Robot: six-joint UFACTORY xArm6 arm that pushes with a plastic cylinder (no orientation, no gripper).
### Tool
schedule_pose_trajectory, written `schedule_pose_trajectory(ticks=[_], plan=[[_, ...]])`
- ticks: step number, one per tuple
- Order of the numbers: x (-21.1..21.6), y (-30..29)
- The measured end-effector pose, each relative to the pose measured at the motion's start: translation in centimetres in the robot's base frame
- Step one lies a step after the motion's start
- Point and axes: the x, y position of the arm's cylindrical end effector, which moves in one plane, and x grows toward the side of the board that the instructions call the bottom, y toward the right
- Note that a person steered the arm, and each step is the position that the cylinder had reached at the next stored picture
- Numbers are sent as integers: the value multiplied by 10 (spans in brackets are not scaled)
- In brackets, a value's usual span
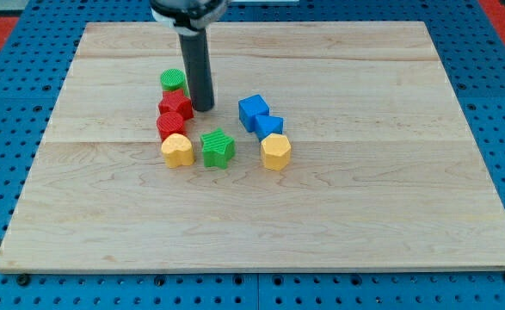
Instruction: Push the green star to the bottom right of the yellow heart
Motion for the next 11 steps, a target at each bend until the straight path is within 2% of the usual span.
schedule_pose_trajectory(ticks=[1,2,3,4,7,10,11], plan=[[12,48],[20,67],[40,58],[42,24],[28,16],[52,1],[63,21]])
